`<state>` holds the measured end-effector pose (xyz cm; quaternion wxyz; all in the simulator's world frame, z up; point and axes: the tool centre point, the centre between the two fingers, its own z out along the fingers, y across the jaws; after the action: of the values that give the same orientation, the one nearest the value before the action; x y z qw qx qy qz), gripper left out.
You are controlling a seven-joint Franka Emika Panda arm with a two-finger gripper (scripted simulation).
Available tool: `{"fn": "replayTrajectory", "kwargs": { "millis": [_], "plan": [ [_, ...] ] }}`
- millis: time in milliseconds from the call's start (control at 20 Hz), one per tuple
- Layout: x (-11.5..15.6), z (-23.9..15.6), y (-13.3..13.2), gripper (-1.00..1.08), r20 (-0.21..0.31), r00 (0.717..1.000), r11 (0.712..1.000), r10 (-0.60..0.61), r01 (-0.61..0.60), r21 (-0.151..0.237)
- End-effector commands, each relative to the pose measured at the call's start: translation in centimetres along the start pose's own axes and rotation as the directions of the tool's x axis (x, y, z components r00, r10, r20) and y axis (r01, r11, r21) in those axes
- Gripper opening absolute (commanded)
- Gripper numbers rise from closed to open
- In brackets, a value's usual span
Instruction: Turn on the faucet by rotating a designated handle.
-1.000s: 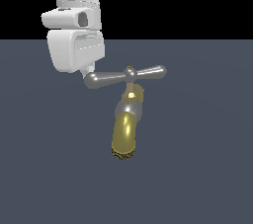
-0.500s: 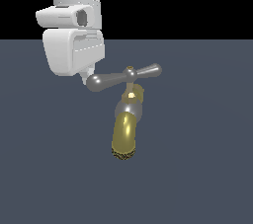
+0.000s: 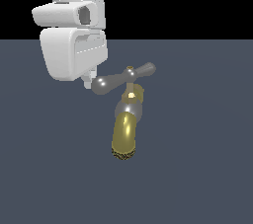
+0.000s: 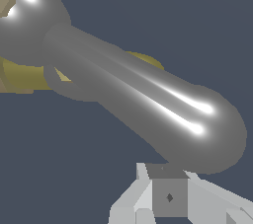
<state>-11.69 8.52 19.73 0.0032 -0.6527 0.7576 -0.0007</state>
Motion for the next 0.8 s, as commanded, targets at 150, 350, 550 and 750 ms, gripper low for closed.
{"fn": "replayTrajectory", "kwargs": {
  "millis": [150,350,550,750],
  "plan": [
    [1.7,0.0,1.3,-1.00,-0.003,1.000,1.000,0.013,-0.013,-0.004],
    [2.3,0.0,2.3,-1.00,-0.004,1.000,1.000,0.012,-0.012,-0.004],
    [2.8,0.0,3.1,-1.00,-0.004,1.000,1.000,0.011,-0.011,-0.005],
    [3.3,0.0,3.1,-1.00,-0.003,1.000,1.000,-0.004,0.004,-0.003]
  ]
}}
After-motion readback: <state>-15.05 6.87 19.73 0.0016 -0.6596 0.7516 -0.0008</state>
